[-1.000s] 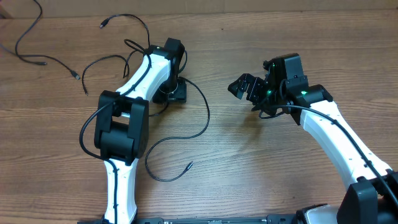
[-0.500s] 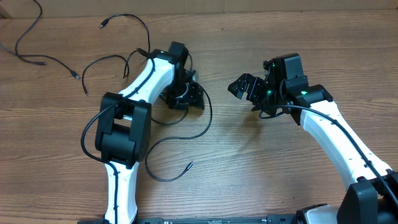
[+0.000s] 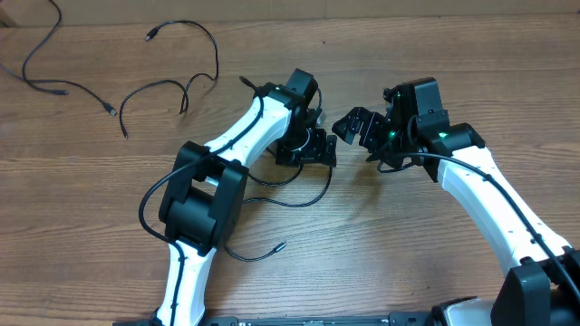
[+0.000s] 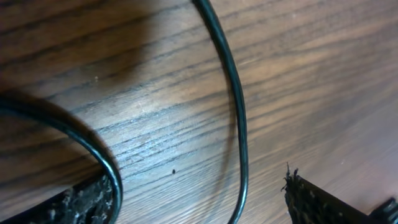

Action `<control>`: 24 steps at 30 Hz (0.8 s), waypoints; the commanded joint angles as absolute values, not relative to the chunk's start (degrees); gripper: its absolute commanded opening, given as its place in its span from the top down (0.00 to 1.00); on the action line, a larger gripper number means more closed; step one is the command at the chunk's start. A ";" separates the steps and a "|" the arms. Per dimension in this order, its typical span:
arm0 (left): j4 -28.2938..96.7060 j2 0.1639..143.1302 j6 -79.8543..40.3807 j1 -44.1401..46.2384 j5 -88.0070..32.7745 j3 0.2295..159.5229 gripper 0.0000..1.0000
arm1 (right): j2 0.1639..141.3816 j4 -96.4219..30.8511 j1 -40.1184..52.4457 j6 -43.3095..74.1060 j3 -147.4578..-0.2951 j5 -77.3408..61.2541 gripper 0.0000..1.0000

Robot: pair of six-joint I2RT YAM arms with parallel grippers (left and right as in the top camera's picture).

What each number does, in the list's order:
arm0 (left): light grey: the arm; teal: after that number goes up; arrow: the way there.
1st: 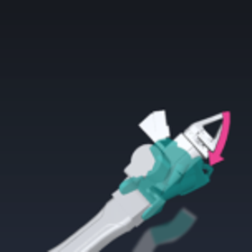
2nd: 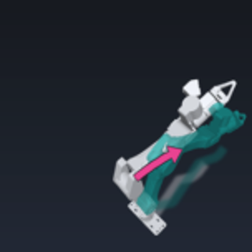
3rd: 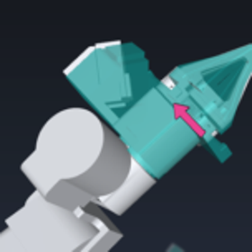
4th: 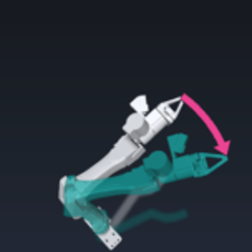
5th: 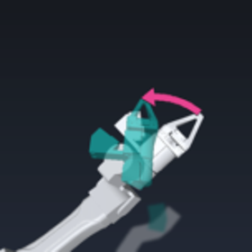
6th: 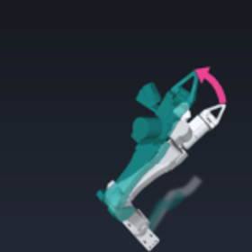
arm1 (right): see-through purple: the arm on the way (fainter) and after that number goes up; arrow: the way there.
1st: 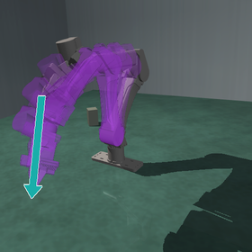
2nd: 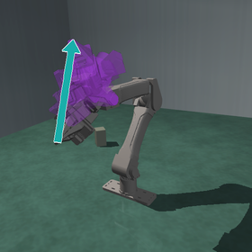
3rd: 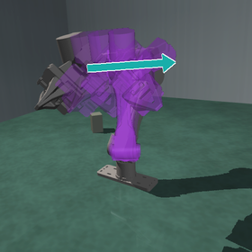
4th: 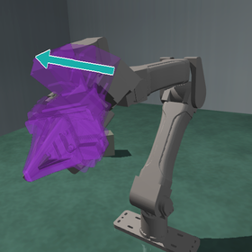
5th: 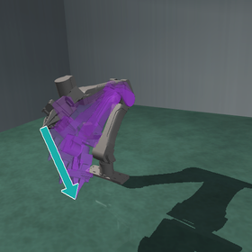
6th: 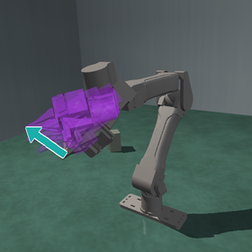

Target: Untangle cables

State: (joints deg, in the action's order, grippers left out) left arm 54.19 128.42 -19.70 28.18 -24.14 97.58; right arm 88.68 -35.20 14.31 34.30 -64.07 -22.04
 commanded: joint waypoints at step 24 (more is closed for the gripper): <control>49.74 131.13 -25.85 24.71 -22.63 98.43 0.07 | 88.86 -35.20 14.57 34.30 -64.34 -22.06 0.00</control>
